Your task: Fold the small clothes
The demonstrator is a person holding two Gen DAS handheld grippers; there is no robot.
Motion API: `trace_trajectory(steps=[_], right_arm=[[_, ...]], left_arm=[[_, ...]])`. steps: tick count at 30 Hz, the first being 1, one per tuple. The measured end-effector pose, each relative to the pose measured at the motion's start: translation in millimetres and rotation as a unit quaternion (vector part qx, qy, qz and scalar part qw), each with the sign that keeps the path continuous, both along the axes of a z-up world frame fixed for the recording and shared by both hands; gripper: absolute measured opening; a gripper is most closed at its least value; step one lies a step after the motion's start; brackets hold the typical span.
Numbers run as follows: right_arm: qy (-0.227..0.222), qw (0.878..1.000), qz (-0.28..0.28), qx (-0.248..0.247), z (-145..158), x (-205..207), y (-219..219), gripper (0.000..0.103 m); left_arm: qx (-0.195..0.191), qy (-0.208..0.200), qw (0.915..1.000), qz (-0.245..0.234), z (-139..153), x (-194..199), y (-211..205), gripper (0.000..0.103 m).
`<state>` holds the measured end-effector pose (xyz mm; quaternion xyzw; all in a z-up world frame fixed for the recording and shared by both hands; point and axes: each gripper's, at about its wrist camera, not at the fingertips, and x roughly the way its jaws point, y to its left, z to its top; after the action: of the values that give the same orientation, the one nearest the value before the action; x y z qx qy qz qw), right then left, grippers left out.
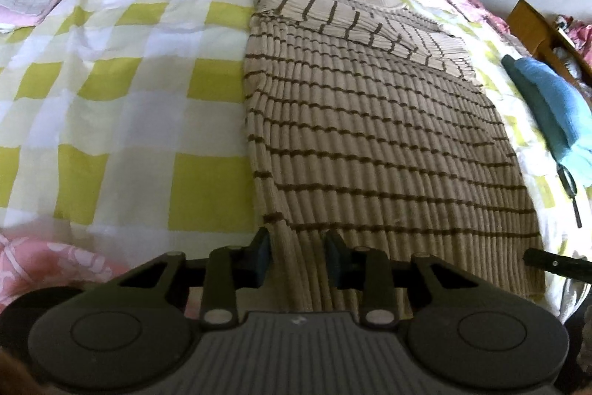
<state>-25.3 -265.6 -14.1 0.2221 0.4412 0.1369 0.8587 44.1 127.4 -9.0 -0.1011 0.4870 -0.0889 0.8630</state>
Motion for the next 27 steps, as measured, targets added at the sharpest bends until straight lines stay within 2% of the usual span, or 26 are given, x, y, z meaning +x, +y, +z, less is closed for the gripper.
trace_trajectory(steps=[13,15,18,27], right_arm=[[-0.001,1.000,-0.003,0.026,-4.2,0.3,-2.3,0.029],[0.000,0.999,-0.008,0.035,-5.9,0.7,-3.0,0.029],[0.003,0.999,-0.016,0.047,-8.0,0.7,-5.6,0.027],[0.002,0.999,-0.017,0.040,-7.4,1.3,-2.6,0.027]], left_arm=[[0.010,0.014,0.9998,0.005,-5.3,4.7,-2.2,0.034],[0.006,0.011,0.9999,0.007,-5.4,3.6,-0.8,0.025],[0.003,0.007,1.0000,0.004,-5.1,2.6,-0.6,0.021],[0.006,0.011,0.9999,-0.004,-5.7,4.0,-2.3,0.022]])
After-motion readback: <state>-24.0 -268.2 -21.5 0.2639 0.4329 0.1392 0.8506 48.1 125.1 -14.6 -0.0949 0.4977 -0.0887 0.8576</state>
